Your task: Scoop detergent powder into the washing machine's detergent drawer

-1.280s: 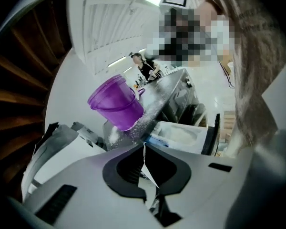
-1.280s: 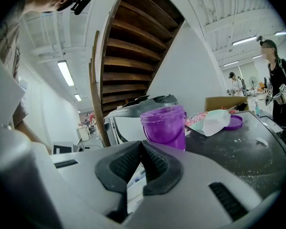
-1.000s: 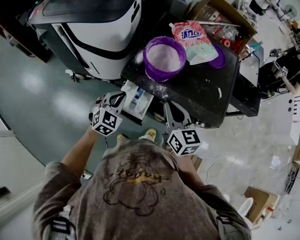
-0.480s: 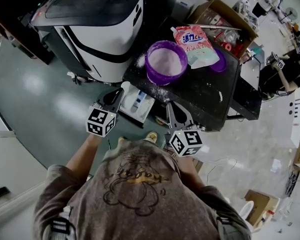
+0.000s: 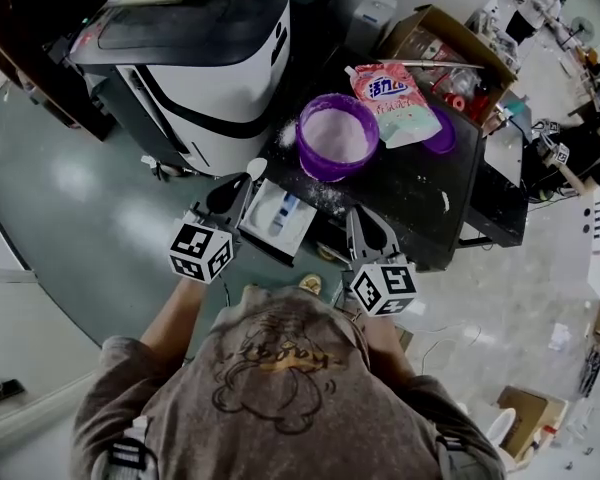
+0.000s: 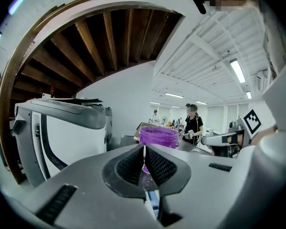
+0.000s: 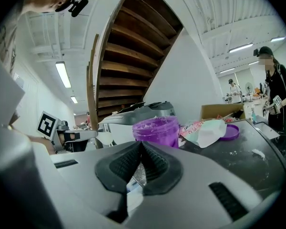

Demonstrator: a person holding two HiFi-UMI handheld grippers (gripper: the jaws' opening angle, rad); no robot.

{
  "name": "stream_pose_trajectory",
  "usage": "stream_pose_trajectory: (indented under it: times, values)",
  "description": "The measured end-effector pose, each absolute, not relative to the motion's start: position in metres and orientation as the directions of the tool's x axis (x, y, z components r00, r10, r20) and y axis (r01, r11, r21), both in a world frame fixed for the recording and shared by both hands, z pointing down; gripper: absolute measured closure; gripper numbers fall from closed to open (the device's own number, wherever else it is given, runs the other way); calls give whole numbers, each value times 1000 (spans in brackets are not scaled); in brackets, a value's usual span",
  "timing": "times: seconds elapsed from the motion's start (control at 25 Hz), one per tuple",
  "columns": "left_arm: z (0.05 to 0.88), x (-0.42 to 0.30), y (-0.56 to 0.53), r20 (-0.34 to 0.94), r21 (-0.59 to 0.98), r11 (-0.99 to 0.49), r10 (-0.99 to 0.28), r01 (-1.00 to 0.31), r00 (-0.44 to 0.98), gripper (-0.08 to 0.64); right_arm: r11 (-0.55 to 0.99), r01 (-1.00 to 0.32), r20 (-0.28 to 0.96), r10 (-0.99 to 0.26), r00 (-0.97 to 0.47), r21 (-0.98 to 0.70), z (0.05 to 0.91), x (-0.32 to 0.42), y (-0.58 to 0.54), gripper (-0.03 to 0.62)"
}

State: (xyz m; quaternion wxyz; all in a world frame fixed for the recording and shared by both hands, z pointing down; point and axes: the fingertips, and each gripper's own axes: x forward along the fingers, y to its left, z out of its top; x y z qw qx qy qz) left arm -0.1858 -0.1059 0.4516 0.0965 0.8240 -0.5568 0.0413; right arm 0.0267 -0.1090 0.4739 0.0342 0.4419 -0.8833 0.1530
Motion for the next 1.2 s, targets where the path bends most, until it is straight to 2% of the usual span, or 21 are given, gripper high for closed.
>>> stream_pose_trajectory:
  times: [0.28, 1.2]
  values:
    - [432, -179, -101, 117, 147, -351, -922, -925, 369, 537, 546, -807, 175, -792, -584, -223, 464, 37, -113, 591]
    - [433, -182, -101, 99, 173, -320, -935, -932, 340, 537, 547, -811, 174, -795, -581, -206, 465, 32, -114, 592]
